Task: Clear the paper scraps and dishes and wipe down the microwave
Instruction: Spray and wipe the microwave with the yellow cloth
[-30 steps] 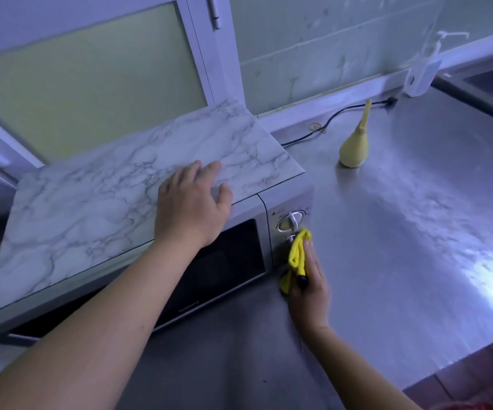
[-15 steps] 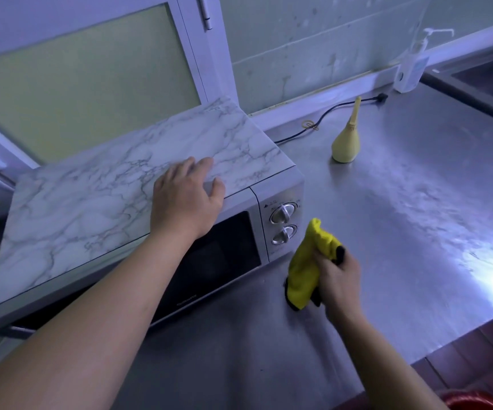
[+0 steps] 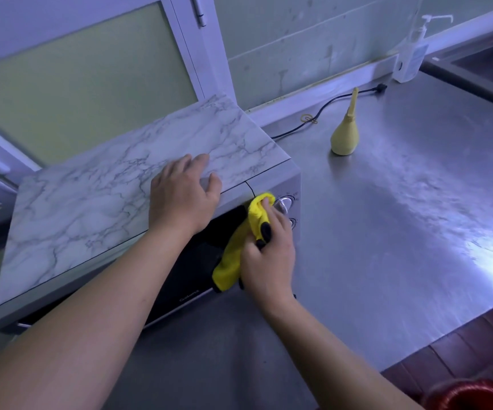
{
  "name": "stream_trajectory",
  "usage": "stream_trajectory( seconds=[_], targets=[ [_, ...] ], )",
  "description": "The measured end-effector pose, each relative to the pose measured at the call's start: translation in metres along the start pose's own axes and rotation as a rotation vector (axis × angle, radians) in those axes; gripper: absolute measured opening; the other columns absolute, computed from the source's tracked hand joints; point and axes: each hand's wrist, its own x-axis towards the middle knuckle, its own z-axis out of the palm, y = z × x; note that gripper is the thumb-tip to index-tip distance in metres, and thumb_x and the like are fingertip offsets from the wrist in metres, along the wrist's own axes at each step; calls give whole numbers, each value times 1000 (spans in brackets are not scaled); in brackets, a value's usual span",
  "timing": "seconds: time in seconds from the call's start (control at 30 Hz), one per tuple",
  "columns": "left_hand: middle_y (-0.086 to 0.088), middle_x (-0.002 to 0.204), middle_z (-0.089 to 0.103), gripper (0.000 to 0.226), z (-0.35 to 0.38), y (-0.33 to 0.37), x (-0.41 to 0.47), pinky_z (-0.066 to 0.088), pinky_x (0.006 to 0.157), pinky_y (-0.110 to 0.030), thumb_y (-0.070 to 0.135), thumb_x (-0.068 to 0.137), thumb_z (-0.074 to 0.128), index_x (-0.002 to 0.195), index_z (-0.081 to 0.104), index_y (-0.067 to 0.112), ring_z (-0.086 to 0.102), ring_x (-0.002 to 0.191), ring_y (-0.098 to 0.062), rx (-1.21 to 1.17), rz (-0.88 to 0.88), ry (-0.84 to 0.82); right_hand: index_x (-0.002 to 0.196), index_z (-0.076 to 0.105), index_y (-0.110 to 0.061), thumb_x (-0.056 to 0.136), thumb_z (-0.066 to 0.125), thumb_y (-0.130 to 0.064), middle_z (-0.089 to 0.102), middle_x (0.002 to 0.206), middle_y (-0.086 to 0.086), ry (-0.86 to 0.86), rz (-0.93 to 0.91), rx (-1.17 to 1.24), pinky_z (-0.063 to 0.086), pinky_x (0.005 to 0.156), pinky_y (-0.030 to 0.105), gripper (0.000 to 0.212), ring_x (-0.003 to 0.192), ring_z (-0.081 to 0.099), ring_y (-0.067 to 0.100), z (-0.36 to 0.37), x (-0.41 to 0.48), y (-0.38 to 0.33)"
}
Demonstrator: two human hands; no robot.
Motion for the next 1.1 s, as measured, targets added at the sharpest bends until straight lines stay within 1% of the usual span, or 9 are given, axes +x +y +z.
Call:
stream_trajectory(
  seconds=[0.1, 0.2, 0.37, 0.5, 0.57, 0.77, 0.87, 1.0, 1.1],
  targets=[
    [-3, 146, 50, 47, -1, 1, -1, 29, 113, -44, 41, 97, 44, 140, 51, 25, 39, 137, -25, -5, -3, -2, 125, 69, -24, 81, 53, -2, 69, 121, -12, -21, 71, 102, 50, 96, 25, 52, 109, 61, -4, -13, -4, 6],
    [-3, 146, 51, 46, 0, 1, 0, 30, 113, -44, 40, 97, 45, 140, 52, 25, 40, 137, -26, -6, -2, 5, 113, 72, -24, 79, 52, -12, 74, 97, -7, 184, 126, 209, 57, 83, 35, 42, 92, 69, 12, -34, 18, 4],
    [-1, 144, 52, 45, 0, 1, 0, 31, 111, -45, 41, 97, 45, 139, 52, 26, 41, 135, -26, -2, -4, 4, 134, 61, -29, 76, 46, -10, 58, 135, -5, 239, 34, 137, 39, 86, 5, 62, 112, 56, -2, -29, 49, -18],
    [-3, 141, 54, 47, -2, 2, 0, 34, 109, -45, 41, 95, 45, 138, 53, 24, 43, 132, -28, -1, -3, 8, 133, 62, -32, 68, 48, -13, 42, 146, -5, 160, -31, -19, 46, 96, 32, 70, 118, 48, 13, 3, 21, -23],
    [-4, 141, 55, 52, -4, 4, 0, 34, 109, -45, 43, 91, 41, 138, 54, 23, 44, 132, -29, -6, -4, 1, 134, 62, -32, 70, 52, -6, 40, 149, -4, 69, -113, -96, 44, 94, 30, 70, 124, 45, 23, 12, 3, -19],
    [-3, 143, 53, 45, -4, 4, -1, 32, 112, -45, 39, 97, 46, 139, 53, 23, 41, 135, -27, -17, -1, -6, 124, 69, -35, 74, 51, -7, 55, 135, -21, -225, -57, -30, 49, 95, 25, 60, 113, 54, -12, -11, -19, -1],
    [-1, 146, 51, 46, -3, 3, -1, 29, 115, -45, 40, 98, 44, 140, 51, 25, 39, 138, -25, -23, -4, -11, 111, 75, -37, 82, 58, 5, 69, 117, -14, -90, 92, 154, 53, 92, 29, 54, 110, 64, 1, -42, -22, 24],
    [-1, 145, 51, 45, -4, 3, -1, 29, 114, -44, 40, 98, 44, 140, 51, 25, 39, 137, -25, -26, -7, -10, 94, 75, -46, 86, 58, 7, 75, 91, -20, 167, 213, 256, 54, 67, 18, 57, 86, 70, 2, -71, 1, 40],
    [-1, 144, 51, 44, -4, 4, -1, 29, 112, -42, 40, 98, 44, 140, 51, 26, 40, 135, -25, -20, -13, -11, 94, 74, -38, 81, 57, 2, 75, 87, -16, 221, 311, 243, 57, 70, 28, 46, 91, 73, 15, -78, 32, 41]
  ],
)
